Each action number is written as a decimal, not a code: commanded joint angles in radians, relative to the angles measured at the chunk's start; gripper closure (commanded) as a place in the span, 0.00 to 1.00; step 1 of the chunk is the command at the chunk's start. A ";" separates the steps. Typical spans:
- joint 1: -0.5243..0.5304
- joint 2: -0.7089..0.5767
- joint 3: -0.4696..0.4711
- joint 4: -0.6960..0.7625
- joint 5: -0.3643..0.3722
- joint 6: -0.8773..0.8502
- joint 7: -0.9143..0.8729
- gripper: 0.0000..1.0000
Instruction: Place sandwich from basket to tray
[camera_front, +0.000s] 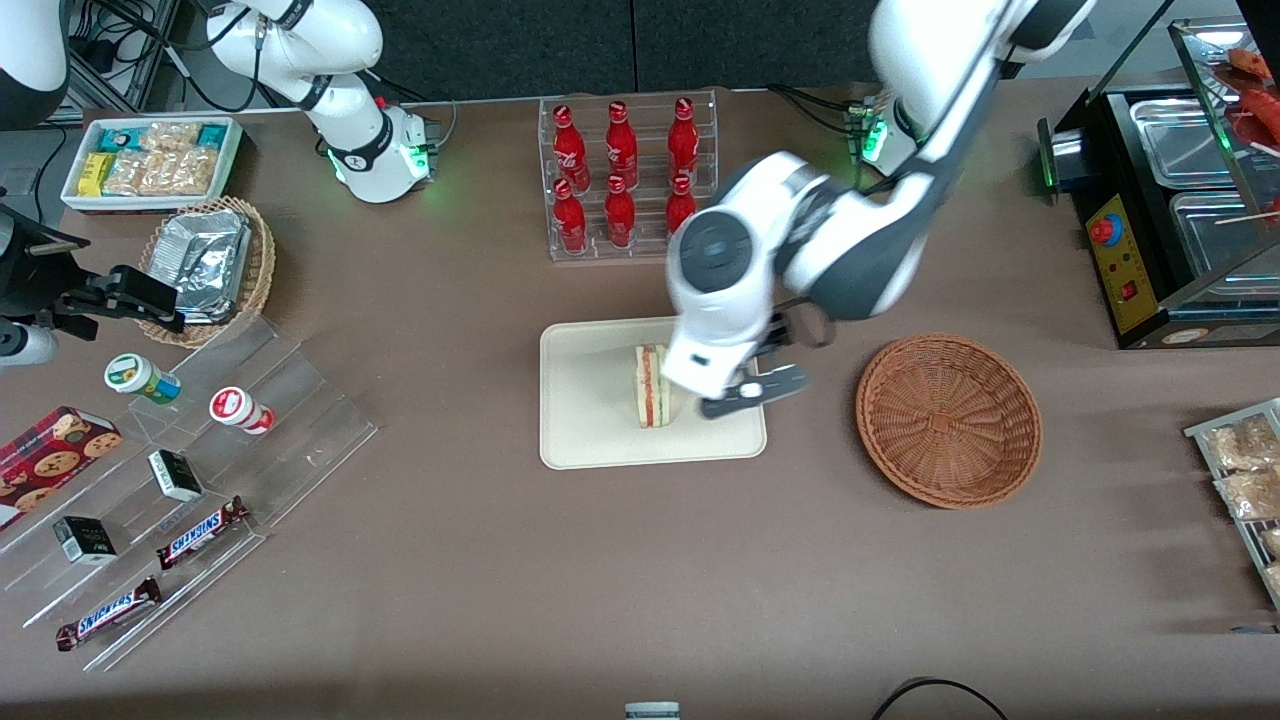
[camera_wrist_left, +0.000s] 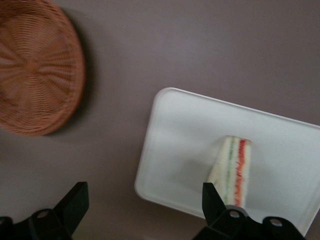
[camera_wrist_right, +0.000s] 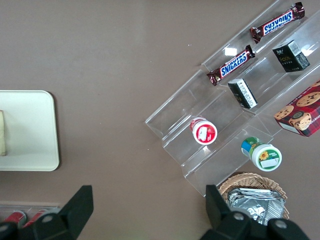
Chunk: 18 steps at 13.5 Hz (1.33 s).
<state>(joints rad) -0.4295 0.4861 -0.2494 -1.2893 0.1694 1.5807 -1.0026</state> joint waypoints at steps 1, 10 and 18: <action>0.101 -0.134 -0.005 -0.036 -0.037 -0.126 0.111 0.00; 0.434 -0.391 -0.002 -0.134 -0.100 -0.312 0.603 0.00; 0.416 -0.468 0.215 -0.142 -0.145 -0.377 0.990 0.00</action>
<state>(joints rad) 0.0219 0.0484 -0.0763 -1.4004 0.0365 1.2116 -0.0493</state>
